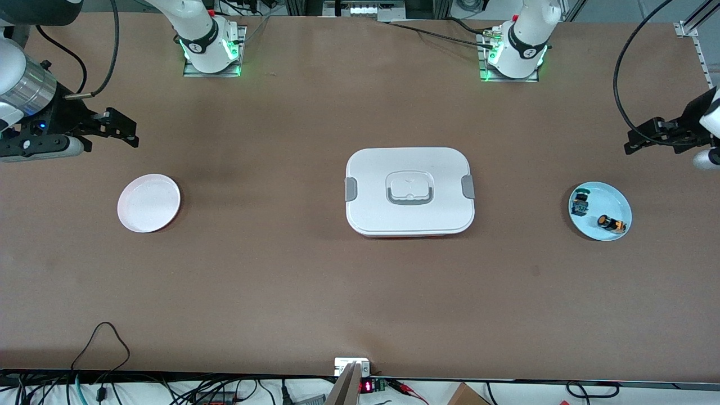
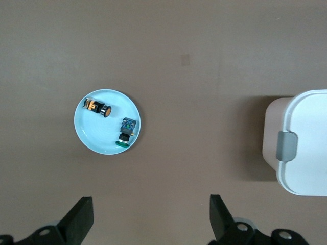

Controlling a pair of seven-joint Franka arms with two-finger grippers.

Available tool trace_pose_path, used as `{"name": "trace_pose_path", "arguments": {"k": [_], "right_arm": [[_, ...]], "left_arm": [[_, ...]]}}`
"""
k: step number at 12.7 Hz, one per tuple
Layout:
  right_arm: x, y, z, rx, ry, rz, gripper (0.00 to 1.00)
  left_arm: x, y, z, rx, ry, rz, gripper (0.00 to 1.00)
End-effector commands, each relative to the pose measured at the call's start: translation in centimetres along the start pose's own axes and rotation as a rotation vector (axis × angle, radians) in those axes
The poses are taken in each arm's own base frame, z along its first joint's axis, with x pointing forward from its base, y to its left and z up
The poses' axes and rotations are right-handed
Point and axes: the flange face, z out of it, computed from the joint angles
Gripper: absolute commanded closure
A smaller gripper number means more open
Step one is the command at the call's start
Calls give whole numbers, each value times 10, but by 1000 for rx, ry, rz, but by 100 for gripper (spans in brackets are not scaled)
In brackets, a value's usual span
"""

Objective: Transfer orange switch to right arm and place
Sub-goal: 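Move the left gripper toward the light-blue plate with the switches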

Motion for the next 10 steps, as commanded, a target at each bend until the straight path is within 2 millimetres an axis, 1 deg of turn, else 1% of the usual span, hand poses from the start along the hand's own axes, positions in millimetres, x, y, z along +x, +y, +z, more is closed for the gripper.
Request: {"name": "trace_pose_path", "arguments": {"k": [1, 2, 3, 4, 5, 6, 7, 8, 9, 10], "right_arm": [[-5, -21, -4, -5, 12, -32, 0], [-6, -20, -6, -5, 9, -38, 0], [-6, -18, -8, -5, 6, -43, 0], [-8, -18, -8, -5, 0, -43, 0], [-9, -18, -10, -6, -2, -34, 0], [-10, -19, -9, -7, -6, -29, 0], [-9, -20, -11, -7, -2, -31, 0], [-9, -19, -13, -7, 1, -31, 0], [-9, -19, -13, -6, 0, -30, 0], [-9, -19, -13, -6, 0, -31, 0]], "left_arm": [[17, -29, 19, -1, -33, -26, 0], [25, -38, 34, -9, -56, -43, 0], [34, -46, 44, -9, -48, -48, 0], [44, -54, 51, -2, -24, -1, 0], [57, -62, 63, 7, 4, 64, 0], [71, -73, 95, 5, -16, 137, 0], [82, -81, 123, -15, -38, 185, 0], [90, -102, 139, -14, -12, 182, 0], [95, -114, 154, -12, -8, 201, 0], [100, -118, 175, -19, -26, 246, 0]]}}
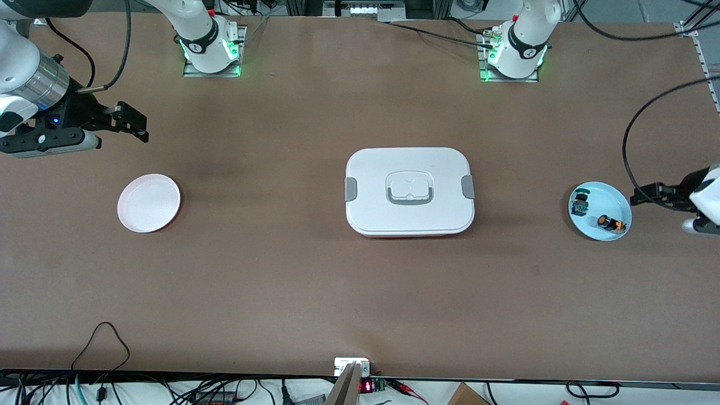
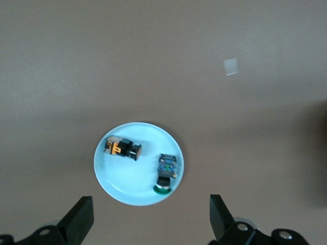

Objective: Transfer orange switch to right arm and place
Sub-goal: 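Lower the left gripper over the orange-and-black switch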

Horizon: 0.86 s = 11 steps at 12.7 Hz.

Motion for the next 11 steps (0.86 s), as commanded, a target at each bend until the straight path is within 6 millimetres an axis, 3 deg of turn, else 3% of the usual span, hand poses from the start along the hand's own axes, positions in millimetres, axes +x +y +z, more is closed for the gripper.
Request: {"name": "trace_pose_path", "arguments": {"k": [1, 3, 8, 11], "right_arm": [[-5, -1, -6, -7, -7, 4, 0], [-6, -1, -7, -7, -8, 4, 0], [-8, -2, -10, -6, -4, 1, 0], [-8, -3, -9, -7, -4, 2, 0]], "left_arm": [[11, -27, 29, -16, -6, 67, 0], [6, -53, 64, -42, -43, 47, 0], [4, -86, 136, -62, -50, 113, 0], [1, -84, 159, -59, -43, 159, 0]]}}
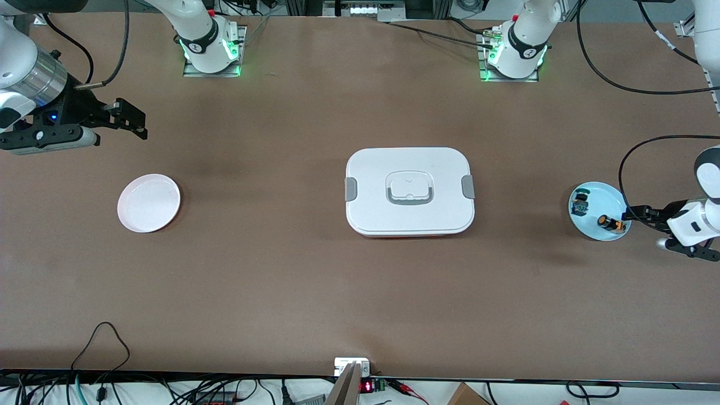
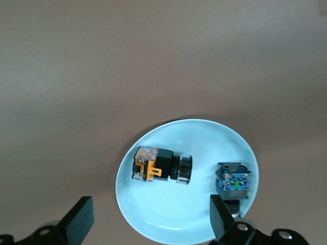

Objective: Transfer orange switch to right arm and place
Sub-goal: 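Lower the left gripper over the orange-and-black switch, then close the left gripper on the orange-and-black switch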

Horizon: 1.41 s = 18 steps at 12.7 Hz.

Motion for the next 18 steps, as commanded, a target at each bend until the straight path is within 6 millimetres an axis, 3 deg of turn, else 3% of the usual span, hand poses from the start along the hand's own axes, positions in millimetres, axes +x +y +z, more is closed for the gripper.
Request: {"name": "trace_pose_path", "arguments": {"k": [1, 6, 8, 15, 18], "right_arm": [[-3, -4, -5, -8, 0, 1, 0], [-5, -4, -5, -7, -2, -2, 0], [-7, -4, -7, -6, 7, -2, 0], [-10, -4, -13, -13, 15, -4, 0], [-10, -4, -13, -13, 10, -6, 0]], "left_arm": [[0, 2, 12, 3, 42, 46, 0], [-11, 0, 49, 18, 64, 69, 0], [-6, 11, 58, -5, 62, 97, 0], [-5, 13, 69, -26, 53, 94, 0], [-10, 5, 68, -26, 59, 79, 0]]}}
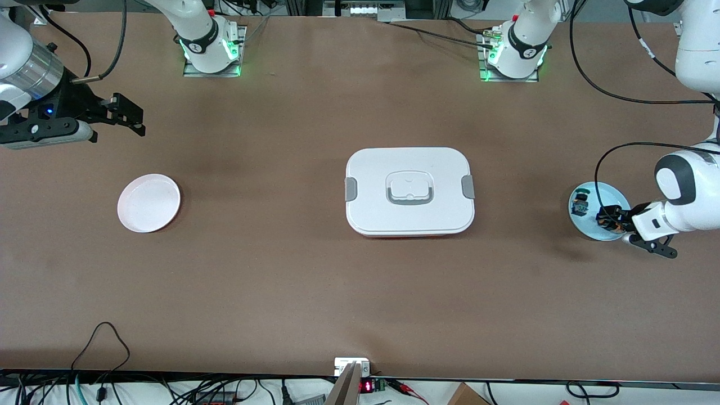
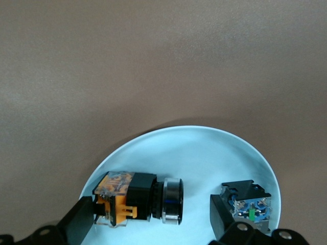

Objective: Transfer orange switch to right arm and place
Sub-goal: 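Close the left gripper on the orange-and-black switch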

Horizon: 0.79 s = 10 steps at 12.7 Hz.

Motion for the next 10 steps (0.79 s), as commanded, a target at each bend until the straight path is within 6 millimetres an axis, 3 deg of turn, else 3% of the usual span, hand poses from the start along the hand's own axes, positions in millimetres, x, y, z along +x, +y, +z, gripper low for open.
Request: {"name": "trace_pose_path", "arguments": {"k": [1, 8, 10], "right_arm": [[-5, -3, -4, -14, -4, 0, 0], [-6, -6, -5, -15, -2, 0, 0], [-6, -6, -5, -17, -2, 3, 0]], "left_arm": [[-7, -10, 0, -17, 26, -2, 0], [-3, -13, 11, -40, 53, -33, 2], [-5, -16, 14, -37, 57, -39, 27]]}}
